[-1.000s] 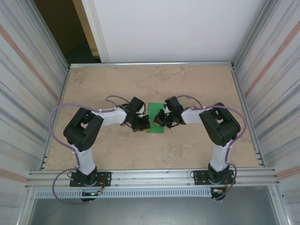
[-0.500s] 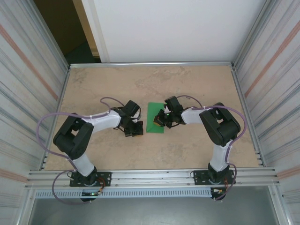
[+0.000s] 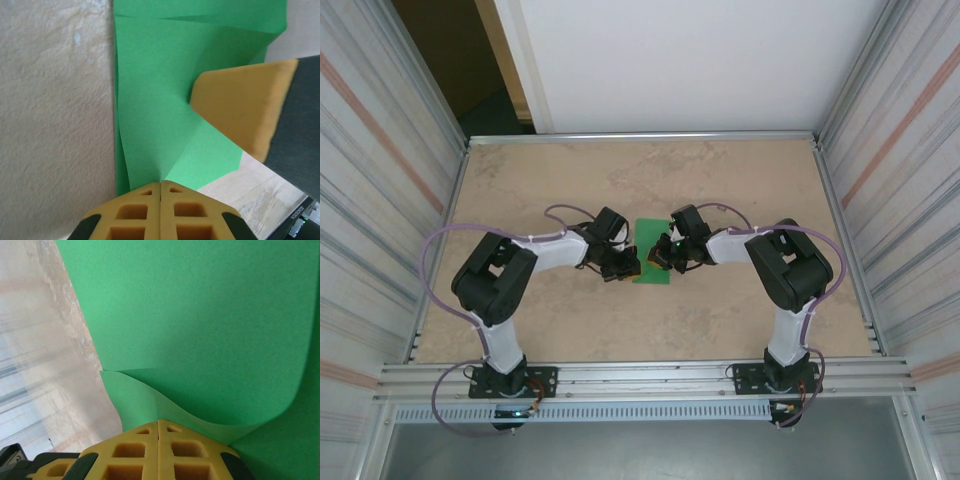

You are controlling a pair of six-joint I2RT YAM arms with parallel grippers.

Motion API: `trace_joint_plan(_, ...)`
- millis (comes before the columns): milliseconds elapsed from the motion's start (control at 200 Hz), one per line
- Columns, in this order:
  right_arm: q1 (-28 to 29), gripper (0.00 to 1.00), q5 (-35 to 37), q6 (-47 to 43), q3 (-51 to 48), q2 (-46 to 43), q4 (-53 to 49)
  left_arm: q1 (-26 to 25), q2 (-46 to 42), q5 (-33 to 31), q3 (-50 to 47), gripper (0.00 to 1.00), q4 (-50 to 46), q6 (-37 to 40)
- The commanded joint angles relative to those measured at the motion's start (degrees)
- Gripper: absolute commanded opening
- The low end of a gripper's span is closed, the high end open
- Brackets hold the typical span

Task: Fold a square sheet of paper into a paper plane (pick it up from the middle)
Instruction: Fold the triangle a second time at the center of the table.

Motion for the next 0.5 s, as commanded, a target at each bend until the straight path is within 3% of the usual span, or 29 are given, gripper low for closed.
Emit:
trace_joint_plan(0, -0.1, 0.03, 5.8, 0.5, -1.6, 3.4, -8.0, 0.0, 1.1, 1.2, 0.9, 0.00, 0.7, -0.6)
trace_joint_plan(496, -1.1, 0.03, 6.5, 0.3, -2.3, 3.5, -8.4, 1.7, -3.1, -1.9, -7.5, 0.00, -7.8, 6.2)
